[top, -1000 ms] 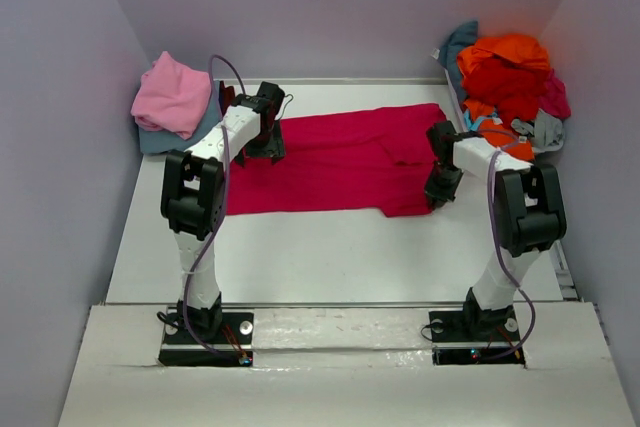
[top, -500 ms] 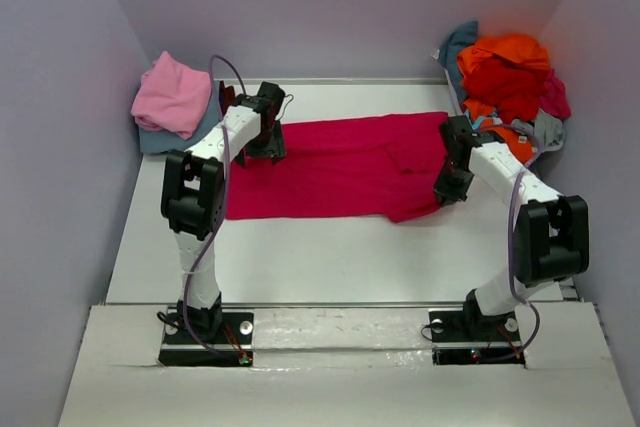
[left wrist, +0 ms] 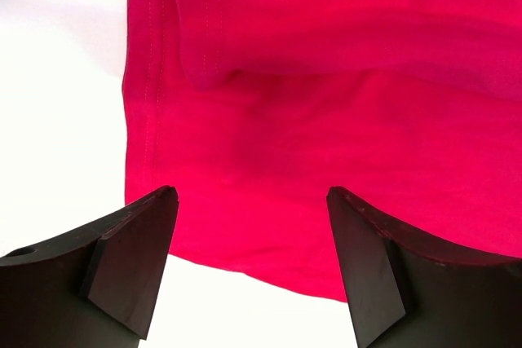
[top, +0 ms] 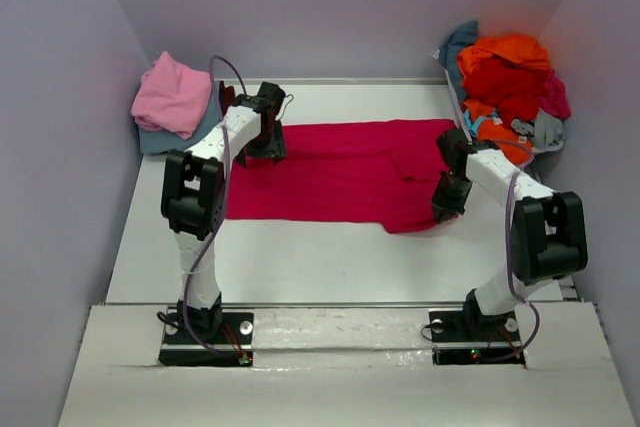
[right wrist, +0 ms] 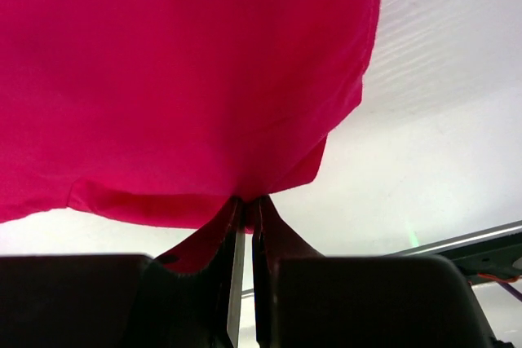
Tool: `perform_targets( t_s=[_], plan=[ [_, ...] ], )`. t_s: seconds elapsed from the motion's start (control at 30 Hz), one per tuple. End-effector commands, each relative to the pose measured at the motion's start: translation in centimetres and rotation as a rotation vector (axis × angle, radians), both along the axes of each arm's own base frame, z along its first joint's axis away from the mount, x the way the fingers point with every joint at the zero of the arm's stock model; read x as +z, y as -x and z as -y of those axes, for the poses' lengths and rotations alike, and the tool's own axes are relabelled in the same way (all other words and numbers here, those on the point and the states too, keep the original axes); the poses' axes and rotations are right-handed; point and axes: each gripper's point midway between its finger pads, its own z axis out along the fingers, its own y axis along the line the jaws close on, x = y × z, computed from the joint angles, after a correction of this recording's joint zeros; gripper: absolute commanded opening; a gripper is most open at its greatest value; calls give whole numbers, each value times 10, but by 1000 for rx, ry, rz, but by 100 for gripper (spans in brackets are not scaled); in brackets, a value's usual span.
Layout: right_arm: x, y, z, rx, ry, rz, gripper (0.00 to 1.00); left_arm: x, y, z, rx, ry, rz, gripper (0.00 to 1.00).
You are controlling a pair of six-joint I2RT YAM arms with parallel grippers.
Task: Fold and stack the t-shirts
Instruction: Grap the side of the flattened tshirt closest away from the robot with both arms
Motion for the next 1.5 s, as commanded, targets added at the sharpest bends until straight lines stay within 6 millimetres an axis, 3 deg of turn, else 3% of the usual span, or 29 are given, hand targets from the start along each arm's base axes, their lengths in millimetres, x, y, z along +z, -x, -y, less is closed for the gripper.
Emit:
perform_targets(
  t_s=[0.0,0.37,0.5,0.6,0.9,1.03,1.17,1.47],
  plan=[
    [-13,-3,-13,40,-83,-10,7,14,-4,1,-13,1,33,86],
    [-46,17,-32,92,-200,-109,9,13,-3,1,-14,-1,28,86],
    [-44,19,-32,100,-205,-110,14,12,-3,1,-14,-2,27,86],
    [-41,19,-29,101,-188,-102,25,10,-3,1,-14,-4,21,86],
    [-42,29,-31,116,-194,-127,33,9,-3,2,-15,-1,19,86],
    [-41,36,-29,118,-192,-138,26,6,-4,2,-16,0,13,86],
    [-38,42,-28,119,-188,-143,7,5,-5,3,-16,1,11,86],
    [-17,48,-28,127,-199,-125,7,4,-6,4,-16,4,9,86]
  ],
)
